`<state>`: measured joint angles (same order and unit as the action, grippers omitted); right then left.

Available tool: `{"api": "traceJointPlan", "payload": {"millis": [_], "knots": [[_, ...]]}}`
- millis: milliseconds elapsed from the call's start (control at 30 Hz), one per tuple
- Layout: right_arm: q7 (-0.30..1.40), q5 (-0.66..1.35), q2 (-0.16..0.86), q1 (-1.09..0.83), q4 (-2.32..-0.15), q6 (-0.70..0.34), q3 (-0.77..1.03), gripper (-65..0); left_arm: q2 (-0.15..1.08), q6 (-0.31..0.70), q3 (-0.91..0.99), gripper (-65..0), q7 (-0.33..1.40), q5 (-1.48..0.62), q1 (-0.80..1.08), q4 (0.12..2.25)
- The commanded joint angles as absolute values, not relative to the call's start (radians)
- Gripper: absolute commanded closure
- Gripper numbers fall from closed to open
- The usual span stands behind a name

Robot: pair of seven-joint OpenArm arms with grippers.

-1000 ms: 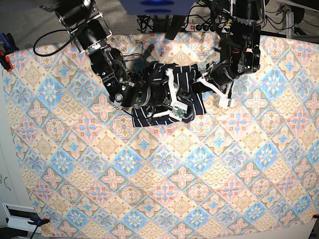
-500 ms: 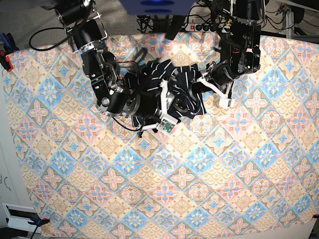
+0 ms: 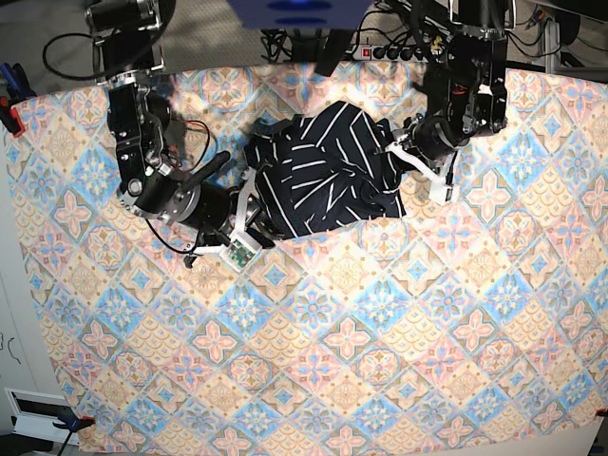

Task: Fold the T-shirt properly
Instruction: 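Fold the strip's ends inward with both grippers toward each other, then press and tidy the folded bundle's edges with both grippers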

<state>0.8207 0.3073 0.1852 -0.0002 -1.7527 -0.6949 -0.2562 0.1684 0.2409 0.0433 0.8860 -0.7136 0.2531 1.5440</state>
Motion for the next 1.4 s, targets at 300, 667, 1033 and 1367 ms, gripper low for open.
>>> {"api": "traceJointPlan", "payload": {"millis": [300, 667, 1033, 1367], "knots": [[0.799, 0.320, 0.147, 0.064, -1.593, -0.698, -0.383, -8.6, 0.168, 0.251, 0.038, -1.5, 0.871, -0.730, 0.217, 1.469], [0.809, 0.312, 0.185, 0.012, -1.730, -0.698, -0.699, -8.7, 0.168, 0.251, 0.044, -1.5, 0.869, -0.731, 0.196, 1.461], [0.800, 0.159, 0.183, 0.074, -1.682, -0.698, -0.662, -8.6, 0.171, 0.251, 0.044, -1.7, 0.877, -0.733, 0.202, 1.469], [0.757, 0.156, 0.170, 0.088, -1.569, -0.698, -0.667, -8.6, 0.177, 0.251, 0.054, -46.3, 0.928, -0.743, 0.220, 1.527]]}}
